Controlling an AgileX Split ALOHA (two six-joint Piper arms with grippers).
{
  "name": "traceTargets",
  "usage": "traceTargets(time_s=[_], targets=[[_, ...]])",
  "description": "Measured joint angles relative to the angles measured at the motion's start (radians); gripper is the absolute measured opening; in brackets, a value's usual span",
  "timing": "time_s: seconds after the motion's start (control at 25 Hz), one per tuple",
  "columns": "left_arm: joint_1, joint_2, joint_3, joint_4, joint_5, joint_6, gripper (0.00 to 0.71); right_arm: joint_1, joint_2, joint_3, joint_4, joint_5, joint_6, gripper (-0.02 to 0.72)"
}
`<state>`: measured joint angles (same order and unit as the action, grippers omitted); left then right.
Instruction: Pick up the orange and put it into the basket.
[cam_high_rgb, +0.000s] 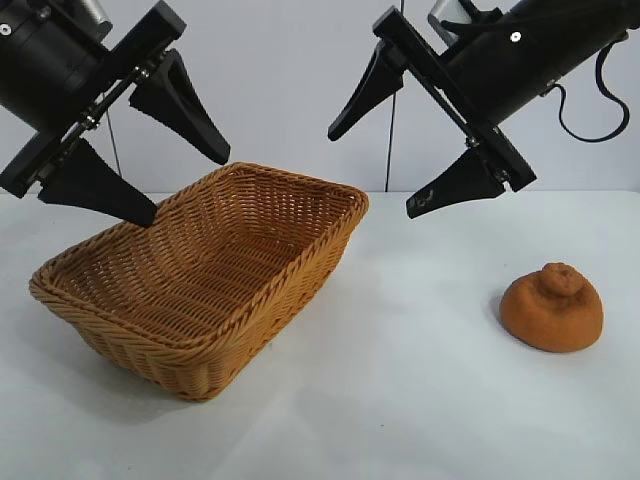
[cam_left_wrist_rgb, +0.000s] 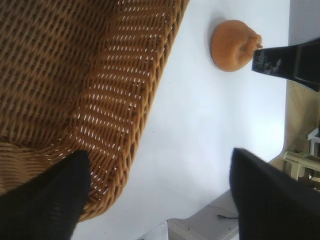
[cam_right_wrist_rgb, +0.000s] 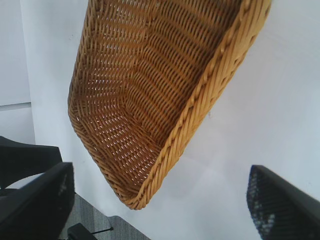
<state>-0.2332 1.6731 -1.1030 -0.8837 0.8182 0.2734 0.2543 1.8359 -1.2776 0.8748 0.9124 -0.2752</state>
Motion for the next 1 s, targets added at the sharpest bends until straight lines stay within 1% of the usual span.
traceTargets(time_s=[1.0], targets=[[0.000, 0.000, 0.000, 0.000, -0.013, 0.000, 0.549, 0.000, 0.000, 0.000, 0.000, -0.005, 0.000, 0.641]])
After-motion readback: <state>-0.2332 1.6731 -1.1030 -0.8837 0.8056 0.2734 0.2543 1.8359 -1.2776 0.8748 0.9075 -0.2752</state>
